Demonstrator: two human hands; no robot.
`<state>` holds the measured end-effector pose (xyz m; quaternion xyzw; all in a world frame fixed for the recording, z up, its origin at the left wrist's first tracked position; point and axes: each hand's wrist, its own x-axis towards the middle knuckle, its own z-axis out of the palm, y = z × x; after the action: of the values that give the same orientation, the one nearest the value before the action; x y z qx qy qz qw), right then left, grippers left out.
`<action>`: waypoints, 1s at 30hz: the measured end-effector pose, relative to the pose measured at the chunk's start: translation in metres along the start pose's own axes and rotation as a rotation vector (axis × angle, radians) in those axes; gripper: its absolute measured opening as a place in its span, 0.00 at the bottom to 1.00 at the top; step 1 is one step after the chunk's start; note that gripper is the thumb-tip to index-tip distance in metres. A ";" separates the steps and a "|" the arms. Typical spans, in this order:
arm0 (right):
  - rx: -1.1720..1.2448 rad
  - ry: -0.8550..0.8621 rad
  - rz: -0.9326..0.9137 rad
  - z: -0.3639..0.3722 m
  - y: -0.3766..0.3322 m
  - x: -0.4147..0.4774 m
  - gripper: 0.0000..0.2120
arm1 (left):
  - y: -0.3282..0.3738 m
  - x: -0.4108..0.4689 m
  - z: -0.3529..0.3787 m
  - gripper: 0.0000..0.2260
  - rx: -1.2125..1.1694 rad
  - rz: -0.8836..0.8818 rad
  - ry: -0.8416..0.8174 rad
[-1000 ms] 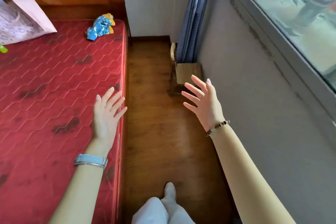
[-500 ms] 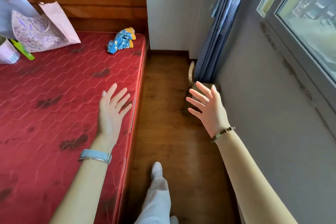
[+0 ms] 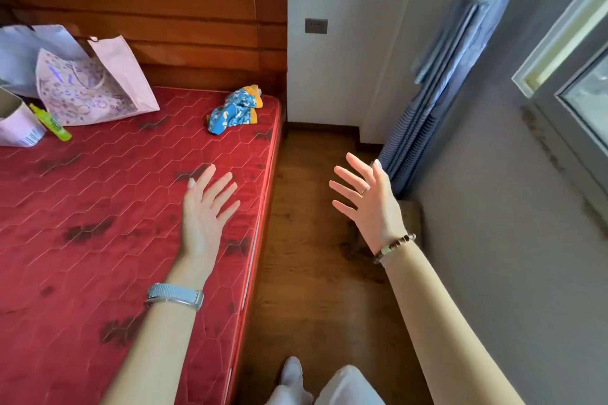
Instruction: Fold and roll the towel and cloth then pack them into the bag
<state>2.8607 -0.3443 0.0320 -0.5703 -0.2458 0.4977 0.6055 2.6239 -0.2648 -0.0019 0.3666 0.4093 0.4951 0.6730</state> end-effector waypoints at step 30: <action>-0.028 -0.202 0.122 0.004 -0.076 0.363 0.22 | -0.018 0.287 0.091 0.24 -0.064 0.035 0.235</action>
<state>3.0210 -0.0103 0.0064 -0.5396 -0.2774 0.5849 0.5383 2.7641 -0.0001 -0.0356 0.2916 0.4629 0.5590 0.6231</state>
